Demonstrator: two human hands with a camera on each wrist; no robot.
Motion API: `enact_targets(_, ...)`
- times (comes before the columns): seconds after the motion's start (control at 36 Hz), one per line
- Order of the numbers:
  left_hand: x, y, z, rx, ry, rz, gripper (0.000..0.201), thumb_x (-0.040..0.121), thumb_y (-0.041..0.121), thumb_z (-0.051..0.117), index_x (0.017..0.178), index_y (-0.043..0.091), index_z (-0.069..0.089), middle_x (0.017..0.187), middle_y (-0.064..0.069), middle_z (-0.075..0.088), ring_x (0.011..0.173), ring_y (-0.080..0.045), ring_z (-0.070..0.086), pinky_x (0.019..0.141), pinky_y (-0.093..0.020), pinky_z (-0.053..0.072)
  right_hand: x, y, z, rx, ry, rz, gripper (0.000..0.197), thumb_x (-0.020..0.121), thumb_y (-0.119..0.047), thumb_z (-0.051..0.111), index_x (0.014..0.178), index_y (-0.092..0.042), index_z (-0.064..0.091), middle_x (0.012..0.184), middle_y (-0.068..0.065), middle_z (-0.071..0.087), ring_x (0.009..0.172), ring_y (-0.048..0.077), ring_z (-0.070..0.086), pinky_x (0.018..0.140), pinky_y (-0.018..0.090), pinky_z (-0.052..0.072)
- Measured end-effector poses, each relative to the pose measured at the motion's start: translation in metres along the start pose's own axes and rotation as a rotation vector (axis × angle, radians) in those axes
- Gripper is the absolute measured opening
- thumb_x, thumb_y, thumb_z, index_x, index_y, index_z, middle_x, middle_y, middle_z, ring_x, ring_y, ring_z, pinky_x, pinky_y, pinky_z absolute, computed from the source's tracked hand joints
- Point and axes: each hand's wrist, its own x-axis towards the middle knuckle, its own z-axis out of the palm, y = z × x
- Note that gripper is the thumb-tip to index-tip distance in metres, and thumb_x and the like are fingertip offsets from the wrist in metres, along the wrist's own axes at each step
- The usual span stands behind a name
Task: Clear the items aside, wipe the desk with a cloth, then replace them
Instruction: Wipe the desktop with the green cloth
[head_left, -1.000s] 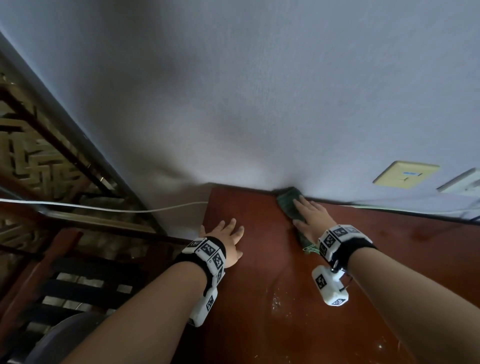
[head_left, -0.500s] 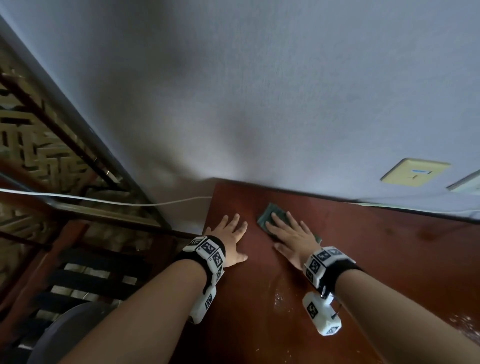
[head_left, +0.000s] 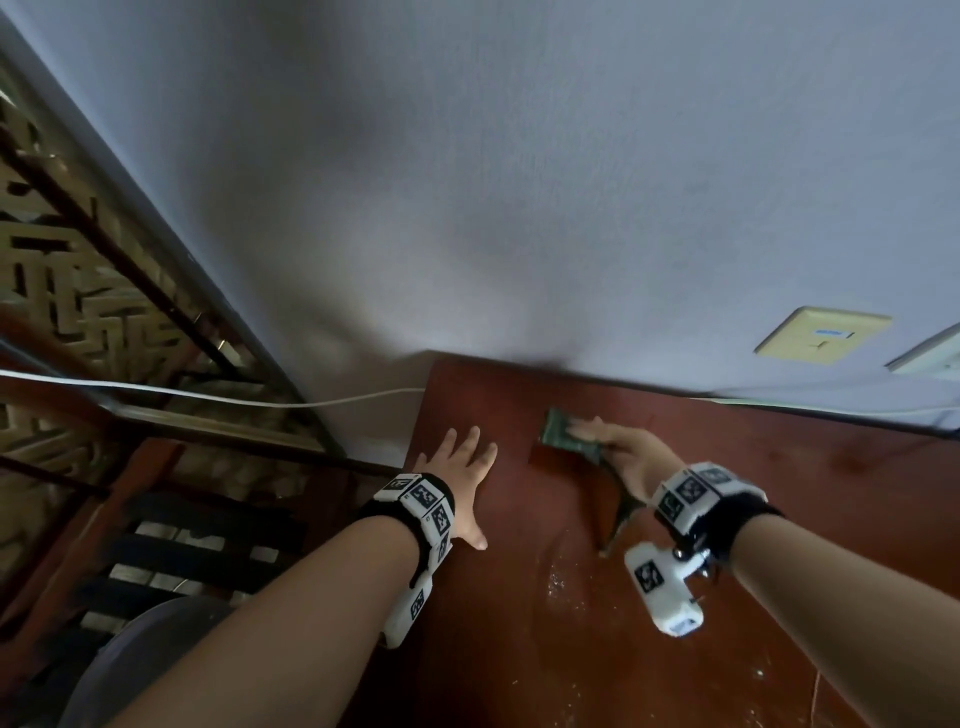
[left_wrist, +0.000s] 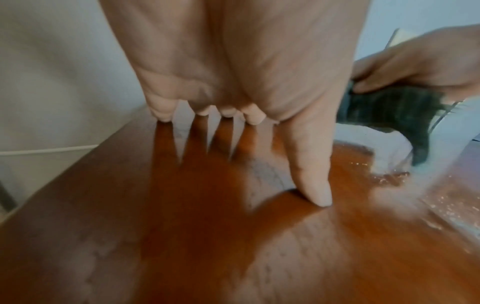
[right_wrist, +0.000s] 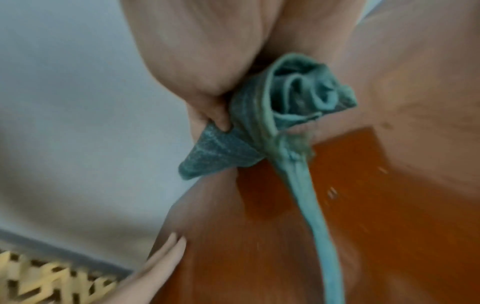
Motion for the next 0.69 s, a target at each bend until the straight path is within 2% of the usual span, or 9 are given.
enact_targets(0.08, 0.003, -0.004, 0.003, -0.008, 0.008, 0.007, 0.129, 0.073, 0.05, 0.083, 0.157, 0.03, -0.014, 0.161, 0.003, -0.031, 0.149, -0.026, -0.024, 0.12, -0.056, 0.003, 0.03, 0.003, -0.009, -0.052, 0.118, -0.007, 0.051, 0.091, 0.013, 0.041, 0.126, -0.017, 0.061, 0.142, 0.004, 0.048, 0.139, 0.02, 0.033, 0.113, 0.014, 0.011)
enact_targets(0.14, 0.005, -0.007, 0.006, -0.015, 0.019, 0.014, 0.129, 0.073, 0.051, 0.082, 0.156, 0.03, -0.014, 0.161, 0.004, -0.031, 0.149, -0.025, -0.025, 0.12, -0.056, 0.002, 0.047, 0.007, -0.011, -0.124, 0.134, -0.004, 0.052, 0.092, 0.011, 0.037, 0.131, -0.018, 0.057, 0.146, 0.002, 0.042, 0.142, 0.021, 0.027, 0.11, 0.011, 0.008)
enact_targets(0.22, 0.007, -0.009, 0.009, -0.018, 0.018, 0.022, 0.129, 0.073, 0.051, 0.082, 0.156, 0.031, -0.015, 0.16, 0.004, -0.032, 0.148, -0.024, -0.026, 0.119, -0.055, 0.0, 0.068, 0.011, -0.007, -0.279, 0.079, 0.03, 0.057, 0.095, 0.004, 0.036, 0.143, -0.025, 0.041, 0.156, -0.004, 0.025, 0.146, 0.021, 0.014, 0.114, 0.02, 0.003)
enact_targets(0.28, 0.007, -0.008, 0.01, -0.019, 0.018, 0.023, 0.129, 0.074, 0.05, 0.082, 0.156, 0.031, -0.016, 0.16, 0.004, -0.033, 0.148, -0.025, -0.027, 0.119, -0.055, -0.002, 0.077, 0.013, -0.001, -0.443, -0.017, 0.068, 0.059, 0.097, -0.008, 0.039, 0.15, -0.029, 0.023, 0.16, -0.004, 0.008, 0.148, 0.023, 0.0, 0.117, 0.034, 0.0)
enact_targets(0.33, 0.007, -0.008, 0.009, -0.02, 0.024, 0.026, 0.129, 0.074, 0.05, 0.082, 0.156, 0.03, -0.017, 0.16, 0.003, -0.033, 0.148, -0.025, -0.027, 0.119, -0.056, -0.002, 0.081, 0.015, 0.006, -0.626, -0.046, 0.085, 0.064, 0.098, -0.029, 0.042, 0.152, -0.031, 0.009, 0.161, -0.005, -0.004, 0.147, 0.024, -0.008, 0.117, 0.042, 0.0)
enact_targets(0.39, 0.008, -0.008, 0.009, -0.019, 0.024, 0.027, 0.129, 0.074, 0.05, 0.081, 0.156, 0.03, -0.017, 0.16, 0.003, -0.033, 0.148, -0.026, -0.027, 0.119, -0.056, -0.002, 0.077, 0.017, 0.013, -0.723, -0.044, 0.071, 0.069, 0.097, -0.044, 0.04, 0.152, -0.032, 0.001, 0.16, -0.006, -0.012, 0.146, 0.023, -0.013, 0.118, 0.042, -0.001)
enact_targets(0.44, 0.008, -0.008, 0.01, -0.017, 0.02, 0.024, 0.13, 0.074, 0.051, 0.081, 0.155, 0.03, -0.017, 0.16, 0.003, -0.033, 0.148, -0.025, -0.028, 0.119, -0.056, -0.002, 0.071, 0.019, 0.019, -0.763, -0.074, 0.036, 0.07, 0.096, -0.049, 0.038, 0.151, -0.035, -0.003, 0.159, -0.008, -0.016, 0.146, 0.021, -0.017, 0.118, 0.041, -0.003)
enact_targets(0.58, 0.004, -0.005, 0.008, -0.017, 0.034, 0.014, 0.13, 0.073, 0.05, 0.082, 0.156, 0.03, -0.015, 0.161, 0.003, -0.031, 0.149, -0.025, -0.025, 0.12, -0.056, 0.0, 0.047, 0.023, 0.033, -0.852, -0.169, -0.068, 0.067, 0.097, -0.054, 0.031, 0.149, -0.04, -0.01, 0.156, -0.013, -0.021, 0.145, 0.02, -0.019, 0.117, 0.04, -0.006)
enact_targets(0.69, 0.0, 0.0, 0.005, -0.02, 0.04, -0.003, 0.13, 0.072, 0.047, 0.084, 0.157, 0.028, -0.012, 0.162, 0.001, -0.028, 0.15, -0.026, -0.022, 0.121, -0.055, 0.003, 0.023, 0.026, 0.045, -0.847, -0.199, -0.143, 0.062, 0.099, -0.049, 0.03, 0.148, -0.042, -0.008, 0.152, -0.018, -0.023, 0.145, 0.018, -0.02, 0.117, 0.04, -0.007)
